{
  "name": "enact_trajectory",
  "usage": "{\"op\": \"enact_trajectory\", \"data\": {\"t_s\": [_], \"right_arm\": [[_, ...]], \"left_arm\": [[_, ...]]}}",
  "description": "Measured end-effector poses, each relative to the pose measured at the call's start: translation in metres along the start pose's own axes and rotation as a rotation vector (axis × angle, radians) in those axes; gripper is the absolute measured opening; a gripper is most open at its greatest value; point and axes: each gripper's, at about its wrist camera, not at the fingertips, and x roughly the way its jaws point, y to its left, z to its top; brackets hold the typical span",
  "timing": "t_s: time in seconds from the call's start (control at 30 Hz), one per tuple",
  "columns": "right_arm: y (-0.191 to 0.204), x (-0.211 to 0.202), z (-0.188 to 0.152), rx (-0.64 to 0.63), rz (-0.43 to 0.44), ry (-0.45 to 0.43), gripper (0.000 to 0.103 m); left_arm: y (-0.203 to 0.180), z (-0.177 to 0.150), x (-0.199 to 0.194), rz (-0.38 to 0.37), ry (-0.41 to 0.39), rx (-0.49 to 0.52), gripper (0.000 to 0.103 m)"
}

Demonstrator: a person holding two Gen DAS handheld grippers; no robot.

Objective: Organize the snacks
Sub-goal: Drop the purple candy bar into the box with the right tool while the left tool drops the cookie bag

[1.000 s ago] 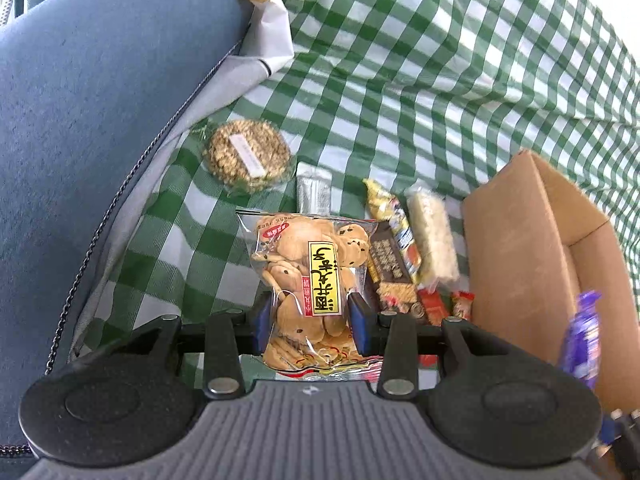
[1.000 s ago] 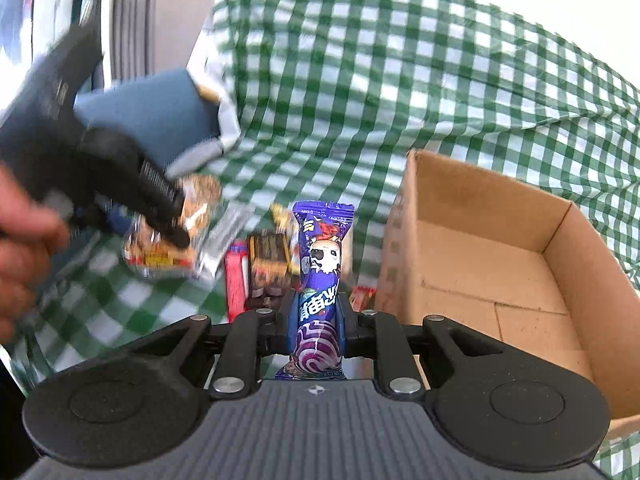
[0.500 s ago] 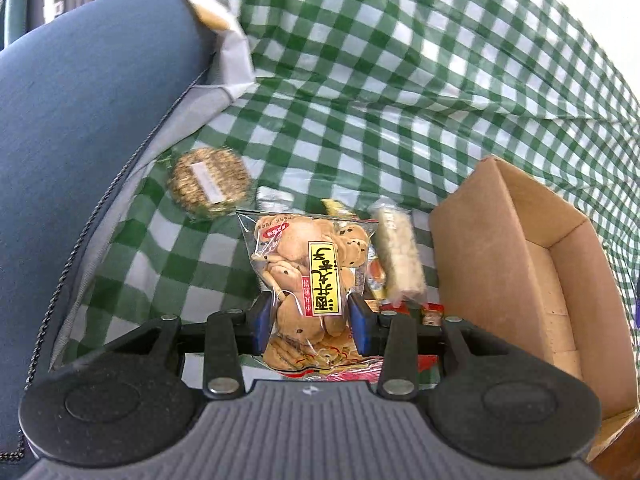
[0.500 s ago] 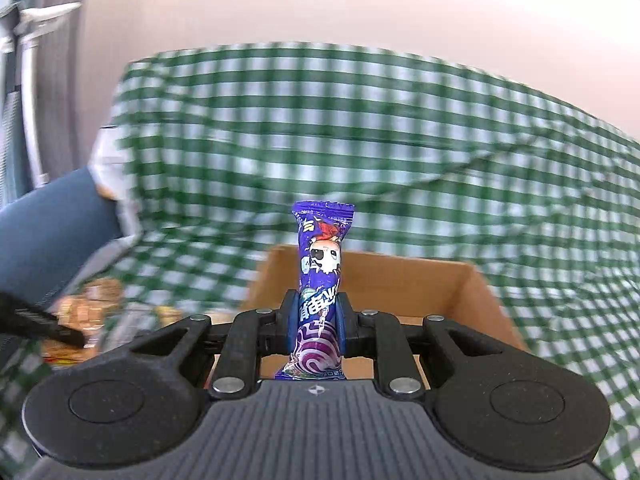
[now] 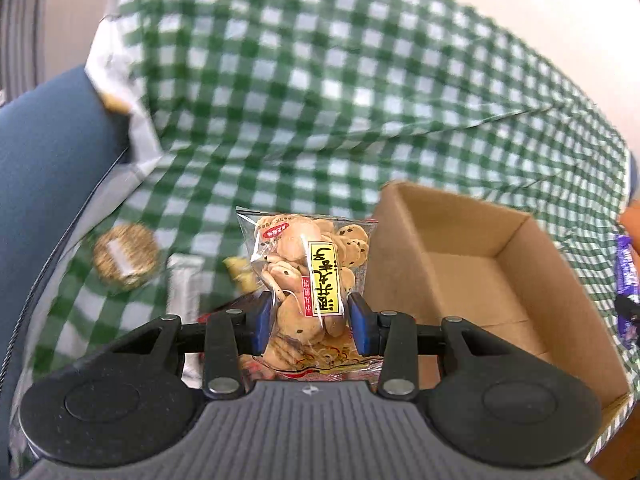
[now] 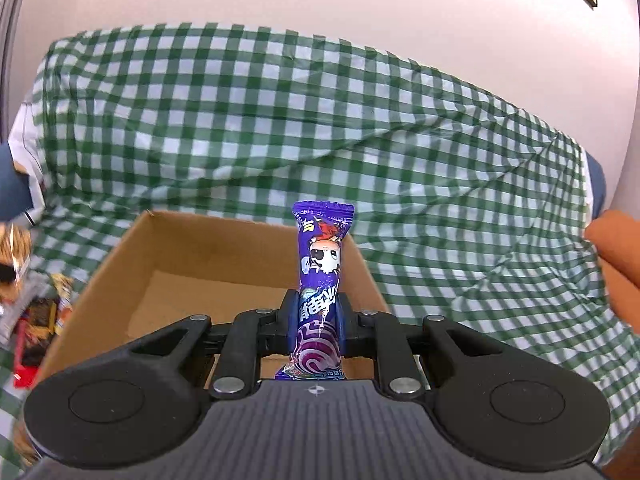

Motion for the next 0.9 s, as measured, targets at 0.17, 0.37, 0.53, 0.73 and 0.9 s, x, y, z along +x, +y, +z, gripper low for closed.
{"op": "enact_trajectory", "data": {"t_s": [0.17, 0.37, 0.53, 0.73, 0.9], "right_arm": [[-0.009, 0.001, -0.005, -0.017, -0.027, 0.01, 0.019], [-0.012, 0.002, -0.005, -0.019, -0.041, 0.013, 0.019], [-0.011, 0.004, -0.006, -0.02, -0.039, 0.013, 0.019], [-0.006, 0.004, -0.005, -0.039, -0.035, 0.012, 0.019], [-0.006, 0.005, -0.005, -0.041, -0.038, 0.014, 0.02]], "left_arm": [[-0.025, -0.001, -0.007, -0.08, -0.062, 0.047, 0.044], [-0.057, -0.011, -0.017, -0.184, -0.118, 0.131, 0.044], [-0.077, -0.022, -0.02, -0.239, -0.132, 0.195, 0.044], [-0.091, -0.029, -0.022, -0.29, -0.143, 0.229, 0.044], [-0.098, -0.036, -0.023, -0.328, -0.142, 0.254, 0.044]]}}
